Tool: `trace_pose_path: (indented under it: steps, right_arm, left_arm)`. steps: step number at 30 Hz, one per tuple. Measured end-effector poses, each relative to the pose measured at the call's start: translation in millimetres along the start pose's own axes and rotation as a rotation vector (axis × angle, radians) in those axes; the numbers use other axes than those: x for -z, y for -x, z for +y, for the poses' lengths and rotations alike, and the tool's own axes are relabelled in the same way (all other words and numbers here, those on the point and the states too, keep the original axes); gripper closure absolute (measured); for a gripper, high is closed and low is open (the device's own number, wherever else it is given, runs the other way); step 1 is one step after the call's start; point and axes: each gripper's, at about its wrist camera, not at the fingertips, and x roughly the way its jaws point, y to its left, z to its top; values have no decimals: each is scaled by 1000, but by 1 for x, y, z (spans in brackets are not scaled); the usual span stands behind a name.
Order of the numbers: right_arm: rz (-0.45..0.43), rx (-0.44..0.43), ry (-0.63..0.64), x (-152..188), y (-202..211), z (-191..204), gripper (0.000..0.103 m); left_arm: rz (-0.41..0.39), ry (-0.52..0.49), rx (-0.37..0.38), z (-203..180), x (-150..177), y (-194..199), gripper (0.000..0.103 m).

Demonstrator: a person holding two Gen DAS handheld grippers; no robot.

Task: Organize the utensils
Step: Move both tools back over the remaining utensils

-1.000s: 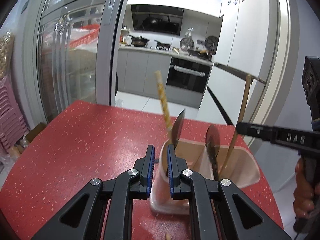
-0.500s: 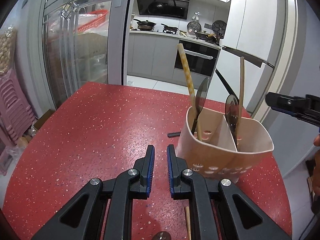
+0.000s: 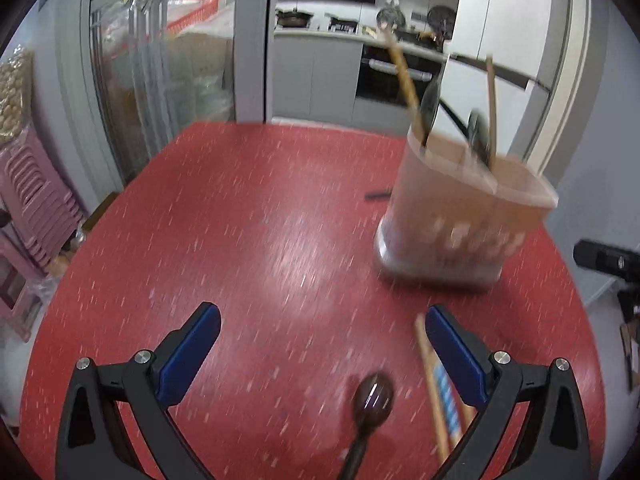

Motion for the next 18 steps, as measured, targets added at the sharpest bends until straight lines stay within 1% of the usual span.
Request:
trace_pose_path:
  steps: [3,4,6,10,15,18]
  right_arm:
    - [74,1,-22,28,-15,2,49]
    - [101,1,-31,38,-20,3,49]
    - [147,6,-45,55,-30,5,49]
    - [222,29,-71,79,-48,10,49]
    - [243,54,-94,89,-57,12,49]
    - [243,71,-87,96,-60,18,50]
  left_arm:
    - [66,-9,35,5,22,-1,0]
    - [78,-13,39,5,29,1,0]
    - [107,-31,40,5,46,2,0]
    - [144,-64,28,1,65,4,0]
    - [155,-81,25,-1,78,7,0]
    - [173,-79,2,1,83,3,0]
